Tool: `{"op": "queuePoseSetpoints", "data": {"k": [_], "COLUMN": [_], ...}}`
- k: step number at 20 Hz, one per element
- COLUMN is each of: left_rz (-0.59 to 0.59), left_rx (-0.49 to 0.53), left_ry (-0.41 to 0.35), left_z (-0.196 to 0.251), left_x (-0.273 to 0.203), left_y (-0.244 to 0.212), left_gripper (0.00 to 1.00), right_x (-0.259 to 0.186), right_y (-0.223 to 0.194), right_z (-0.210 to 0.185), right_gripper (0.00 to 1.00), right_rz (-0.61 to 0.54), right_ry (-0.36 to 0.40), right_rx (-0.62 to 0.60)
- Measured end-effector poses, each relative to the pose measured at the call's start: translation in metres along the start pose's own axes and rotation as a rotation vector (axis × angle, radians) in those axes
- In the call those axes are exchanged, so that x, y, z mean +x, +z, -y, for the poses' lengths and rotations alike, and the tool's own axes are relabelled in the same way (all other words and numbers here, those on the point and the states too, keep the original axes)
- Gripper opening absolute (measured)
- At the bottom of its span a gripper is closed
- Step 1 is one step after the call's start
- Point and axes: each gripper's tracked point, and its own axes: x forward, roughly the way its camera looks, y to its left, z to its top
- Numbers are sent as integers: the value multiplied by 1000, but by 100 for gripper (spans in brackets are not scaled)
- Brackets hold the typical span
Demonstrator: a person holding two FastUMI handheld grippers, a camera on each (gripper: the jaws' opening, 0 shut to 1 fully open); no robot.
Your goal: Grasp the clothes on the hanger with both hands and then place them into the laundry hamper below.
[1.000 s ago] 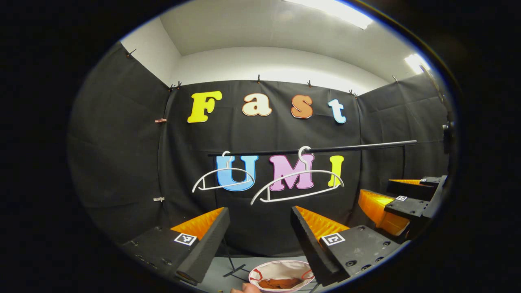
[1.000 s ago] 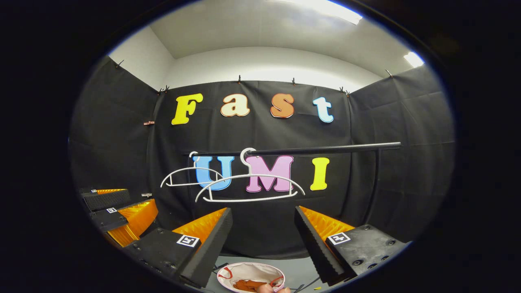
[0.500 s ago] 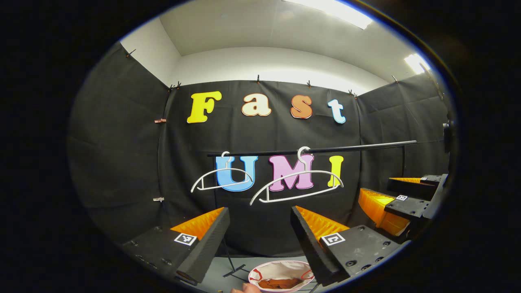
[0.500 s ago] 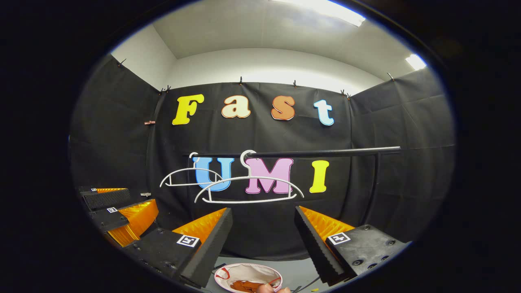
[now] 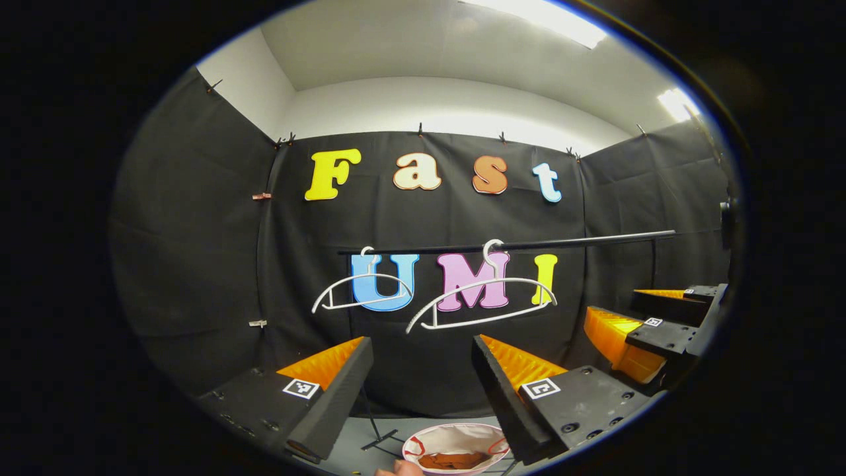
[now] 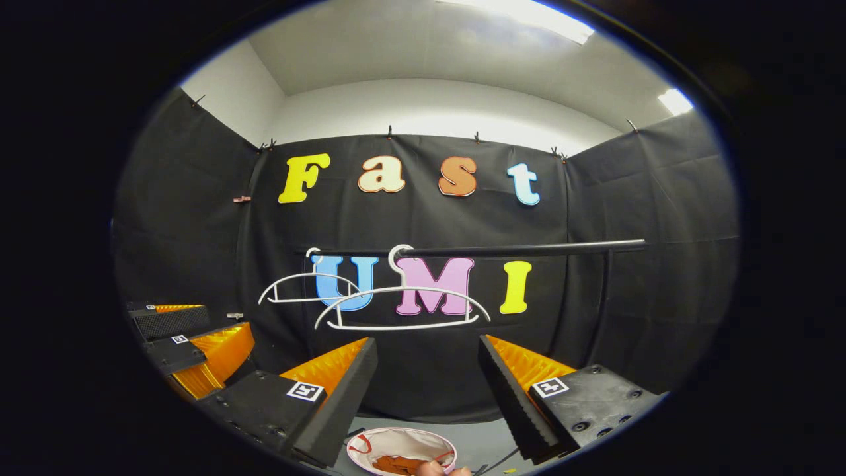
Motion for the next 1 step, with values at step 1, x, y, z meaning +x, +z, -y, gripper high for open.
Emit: {"op": "queuePoseSetpoints", "data": {"k": [1], "left_rz": [0], "left_rx": [0], "left_ry": [-1], "left_z": [1], "left_x": [0], "left_y": [0], "left_gripper": [95], "right_x": [-1], "right_y": [0], "right_z": [1], "right_gripper": [98], "right_rz": [0], "right_ry": [-4], "right_rx": [-4]}}
